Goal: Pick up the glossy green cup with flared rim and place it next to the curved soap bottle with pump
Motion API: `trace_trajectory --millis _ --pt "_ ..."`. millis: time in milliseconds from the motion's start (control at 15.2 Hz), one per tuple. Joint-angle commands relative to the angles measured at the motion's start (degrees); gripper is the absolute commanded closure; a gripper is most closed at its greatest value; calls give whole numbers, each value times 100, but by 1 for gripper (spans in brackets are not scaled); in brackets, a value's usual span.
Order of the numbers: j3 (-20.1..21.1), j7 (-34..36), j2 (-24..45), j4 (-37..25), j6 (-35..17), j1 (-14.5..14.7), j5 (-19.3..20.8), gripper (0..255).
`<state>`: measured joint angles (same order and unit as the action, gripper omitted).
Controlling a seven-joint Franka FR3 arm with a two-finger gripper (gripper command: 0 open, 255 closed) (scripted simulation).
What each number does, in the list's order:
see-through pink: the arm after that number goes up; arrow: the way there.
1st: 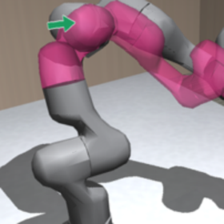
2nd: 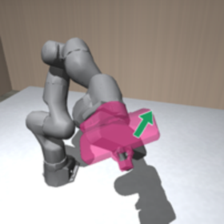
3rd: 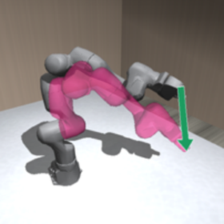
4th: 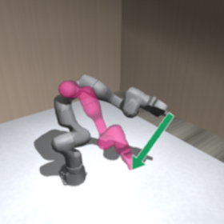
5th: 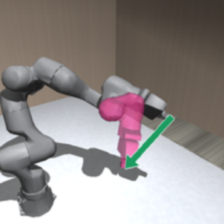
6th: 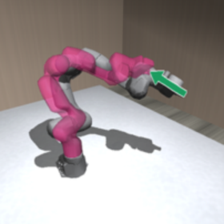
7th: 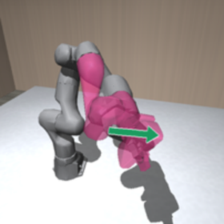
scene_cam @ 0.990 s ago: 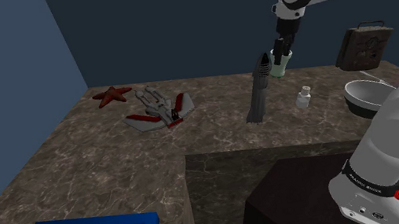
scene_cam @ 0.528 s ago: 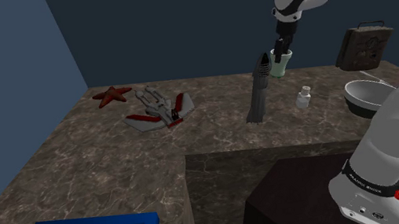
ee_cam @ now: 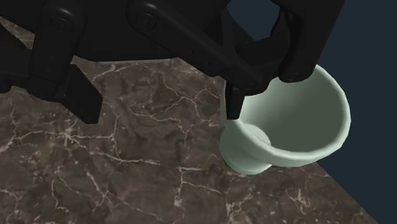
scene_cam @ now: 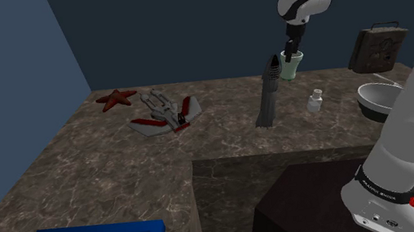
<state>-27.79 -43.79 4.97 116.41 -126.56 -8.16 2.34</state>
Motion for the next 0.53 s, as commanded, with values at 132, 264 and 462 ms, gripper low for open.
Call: trace_trajectory --millis 132,264,462 --pt "-44 -607 912 -812 -109 -298 -477 0" --pt "-29 -645 992 -826 -172 -332 -519 0" --pt "-3 -698 1131 -765 -359 -372 -601 0"
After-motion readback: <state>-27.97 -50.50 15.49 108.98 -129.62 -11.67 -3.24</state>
